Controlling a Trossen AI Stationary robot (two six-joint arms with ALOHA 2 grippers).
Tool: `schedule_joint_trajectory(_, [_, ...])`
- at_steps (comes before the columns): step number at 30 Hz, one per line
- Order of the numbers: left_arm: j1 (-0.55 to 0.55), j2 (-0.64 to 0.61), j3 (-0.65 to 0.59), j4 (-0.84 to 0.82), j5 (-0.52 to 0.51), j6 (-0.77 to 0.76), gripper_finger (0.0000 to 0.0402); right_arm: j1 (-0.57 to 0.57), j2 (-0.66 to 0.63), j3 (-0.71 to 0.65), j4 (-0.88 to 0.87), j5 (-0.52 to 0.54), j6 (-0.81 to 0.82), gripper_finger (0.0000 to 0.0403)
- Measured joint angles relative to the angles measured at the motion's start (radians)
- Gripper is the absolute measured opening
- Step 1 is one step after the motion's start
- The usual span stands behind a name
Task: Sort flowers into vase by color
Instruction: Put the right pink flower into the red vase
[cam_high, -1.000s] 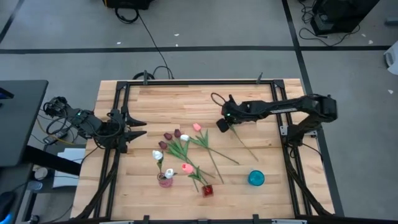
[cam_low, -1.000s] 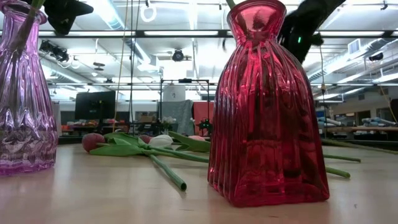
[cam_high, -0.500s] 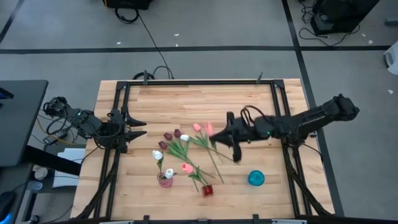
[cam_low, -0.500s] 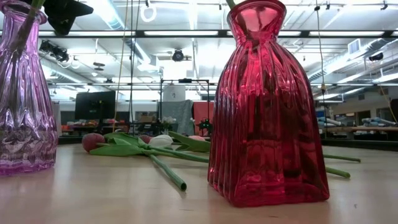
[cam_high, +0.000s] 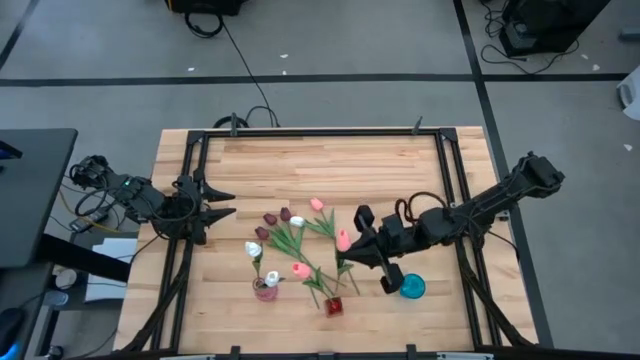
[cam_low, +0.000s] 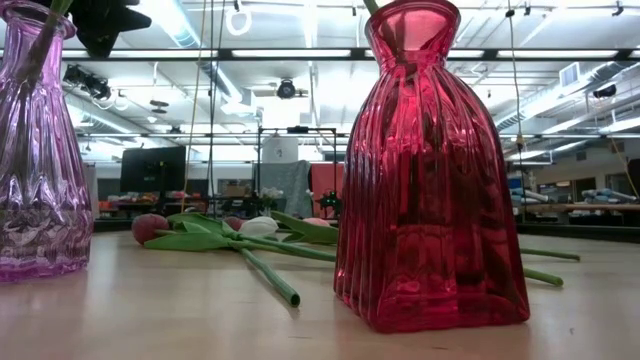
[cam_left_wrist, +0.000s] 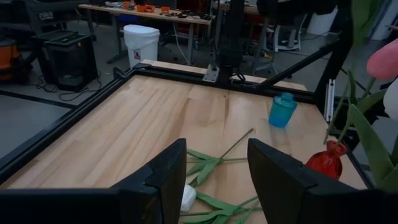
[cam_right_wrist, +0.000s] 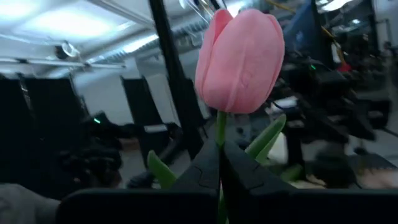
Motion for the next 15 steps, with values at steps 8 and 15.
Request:
schedule_joint_trajectory(8, [0.0, 0.0, 0.0, 0.0, 0.0, 0.0, 0.0177, 0.031, -0.003, 0.0, 0.07, -0.005, -0.016, 0.0011])
schedule_joint_trajectory(15, [0.0, 0.0, 0.0, 0.001, -0.001, 0.0, 0.0177, 0.032, 0.006, 0.0, 0.018, 0.023, -0.031, 0.0019])
